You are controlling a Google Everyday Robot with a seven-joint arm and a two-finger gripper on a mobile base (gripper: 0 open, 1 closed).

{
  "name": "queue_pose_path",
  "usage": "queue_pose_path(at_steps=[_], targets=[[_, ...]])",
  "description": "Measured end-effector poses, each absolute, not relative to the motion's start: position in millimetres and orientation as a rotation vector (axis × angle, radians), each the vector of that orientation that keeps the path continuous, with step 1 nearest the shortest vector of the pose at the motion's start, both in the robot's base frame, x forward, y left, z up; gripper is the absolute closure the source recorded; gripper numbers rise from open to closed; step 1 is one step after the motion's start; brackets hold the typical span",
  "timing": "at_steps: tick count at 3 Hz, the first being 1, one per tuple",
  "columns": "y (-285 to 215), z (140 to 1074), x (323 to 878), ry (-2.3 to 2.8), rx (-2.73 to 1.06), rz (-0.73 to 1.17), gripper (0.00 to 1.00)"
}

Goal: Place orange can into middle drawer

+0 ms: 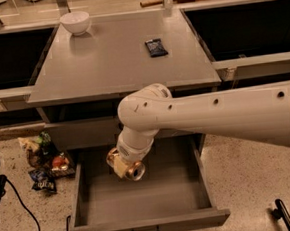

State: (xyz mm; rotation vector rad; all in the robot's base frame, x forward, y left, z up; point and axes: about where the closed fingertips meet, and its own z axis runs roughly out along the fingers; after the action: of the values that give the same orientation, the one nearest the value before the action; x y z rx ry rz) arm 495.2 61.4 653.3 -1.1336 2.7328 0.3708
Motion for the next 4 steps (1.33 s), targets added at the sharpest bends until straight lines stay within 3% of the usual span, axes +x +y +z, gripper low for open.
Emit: queue_pose_path(at_steps=[3, 4], targets=[[60.8, 510.5, 511.8, 2.593, -1.310, 0.299, 1.00], [60.3, 474.7, 520.4, 2.587, -1.291, 0.366, 1.00]])
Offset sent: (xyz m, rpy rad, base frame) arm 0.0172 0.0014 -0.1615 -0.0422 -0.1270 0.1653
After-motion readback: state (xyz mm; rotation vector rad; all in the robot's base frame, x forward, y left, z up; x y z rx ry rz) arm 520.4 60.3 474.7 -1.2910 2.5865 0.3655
